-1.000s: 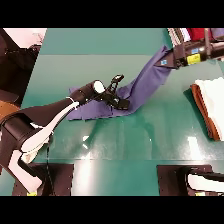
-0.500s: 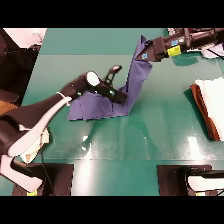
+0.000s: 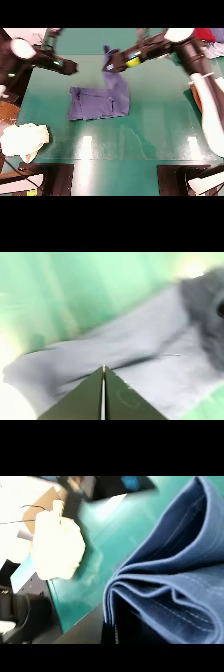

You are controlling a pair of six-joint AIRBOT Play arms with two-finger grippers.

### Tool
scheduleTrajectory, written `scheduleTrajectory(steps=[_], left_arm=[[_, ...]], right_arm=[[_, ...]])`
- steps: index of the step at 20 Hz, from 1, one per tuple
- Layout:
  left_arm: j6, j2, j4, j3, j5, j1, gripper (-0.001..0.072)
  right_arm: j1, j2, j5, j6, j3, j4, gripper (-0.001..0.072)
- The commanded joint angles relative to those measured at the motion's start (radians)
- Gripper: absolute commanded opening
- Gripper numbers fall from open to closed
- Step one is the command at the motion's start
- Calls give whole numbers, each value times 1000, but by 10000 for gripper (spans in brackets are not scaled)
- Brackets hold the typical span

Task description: Fold the shirts.

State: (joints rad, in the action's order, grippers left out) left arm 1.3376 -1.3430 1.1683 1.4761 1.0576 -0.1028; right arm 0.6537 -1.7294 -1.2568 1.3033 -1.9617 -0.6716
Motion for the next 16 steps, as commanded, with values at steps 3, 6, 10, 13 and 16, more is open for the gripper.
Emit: scheduleTrajectory(steps=[3, 6, 10, 13, 16], left_arm=[[-2, 105, 40, 1, 75, 186, 27], [-2, 105, 44, 1, 116, 191, 27], [-2, 105, 36, 1, 133, 190, 27], [-2, 105, 28, 1, 155, 190, 27], [-2, 105, 26, 0, 157, 190, 27]], right_arm=[[207, -180, 311, -178, -4, 122, 355], [208, -201, 259, -202, -4, 140, 523], [72, -149, -64, -137, 8, -30, 421], [-79, -66, -170, -85, 158, -132, 421], [-233, 37, -97, -56, 401, -148, 421]])
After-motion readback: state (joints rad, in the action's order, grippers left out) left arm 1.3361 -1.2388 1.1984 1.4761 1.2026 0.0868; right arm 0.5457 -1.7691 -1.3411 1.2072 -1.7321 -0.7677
